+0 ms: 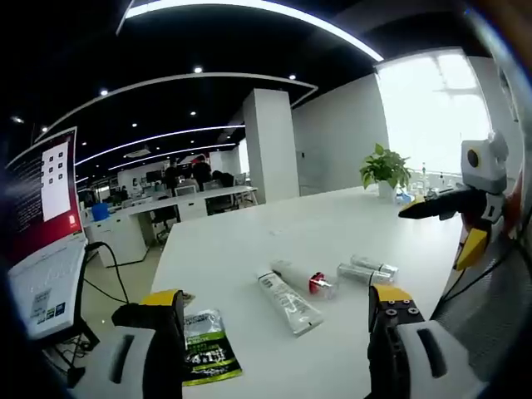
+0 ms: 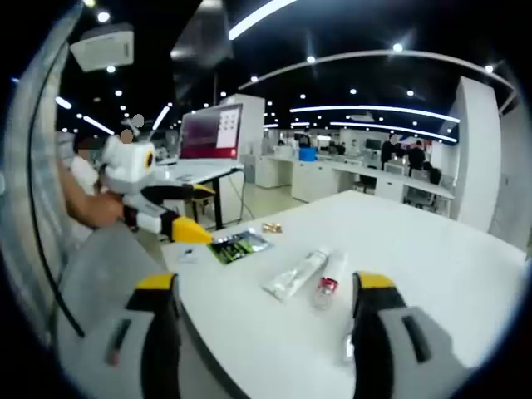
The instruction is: Arrange the skincare products in the storage area until every visible bottle or jar stands upright without overlapping.
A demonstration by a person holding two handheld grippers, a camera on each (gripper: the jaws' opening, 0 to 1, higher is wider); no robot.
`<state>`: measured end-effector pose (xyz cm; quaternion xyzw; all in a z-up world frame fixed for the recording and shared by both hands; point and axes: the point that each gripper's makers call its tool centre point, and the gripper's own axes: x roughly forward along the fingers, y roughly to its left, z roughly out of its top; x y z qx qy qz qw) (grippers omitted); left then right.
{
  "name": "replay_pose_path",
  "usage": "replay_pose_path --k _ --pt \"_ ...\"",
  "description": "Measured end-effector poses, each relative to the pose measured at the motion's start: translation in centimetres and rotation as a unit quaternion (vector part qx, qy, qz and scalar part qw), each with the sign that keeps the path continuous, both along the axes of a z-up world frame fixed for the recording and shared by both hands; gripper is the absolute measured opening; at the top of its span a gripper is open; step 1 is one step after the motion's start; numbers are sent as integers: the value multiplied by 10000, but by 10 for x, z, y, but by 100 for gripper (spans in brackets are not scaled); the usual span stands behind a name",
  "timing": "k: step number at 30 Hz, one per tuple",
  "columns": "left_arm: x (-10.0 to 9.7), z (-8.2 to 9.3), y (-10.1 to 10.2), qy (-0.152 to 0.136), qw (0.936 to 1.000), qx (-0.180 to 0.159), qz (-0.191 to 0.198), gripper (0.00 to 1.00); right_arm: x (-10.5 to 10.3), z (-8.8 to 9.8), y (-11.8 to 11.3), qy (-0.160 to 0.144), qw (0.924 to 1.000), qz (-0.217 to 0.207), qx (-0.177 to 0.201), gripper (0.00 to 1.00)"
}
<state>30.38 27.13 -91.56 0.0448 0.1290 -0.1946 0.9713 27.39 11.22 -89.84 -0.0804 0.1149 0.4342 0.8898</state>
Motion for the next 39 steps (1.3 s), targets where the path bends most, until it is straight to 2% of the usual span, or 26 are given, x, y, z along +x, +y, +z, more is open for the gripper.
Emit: replay_pose_path --k 7,13,19,30,36,39 --pt "0 -1 0 2 10000 19 10 95 -1 -1 2 14 10000 51 -20 85" --pt "1 0 1 -25 10000 47 32 99 1 -1 0 -11 10000 -3 -31 90" --pt "1 -1 0 -3 10000 53 10 100 3 -2 1 -6 10000 -32 -30 99" --pt "0 -4 -1 59 9999 86 -15 100 4 -3 0 -50 9999 -67 -104 99" --pt "2 -3 7 29 9998 116 178 100 -1 -11 4 152 9997 86 -169 99" --pt "2 -11 5 210 9995 201 129 100 -2 -15 5 229 9994 115 -223 99"
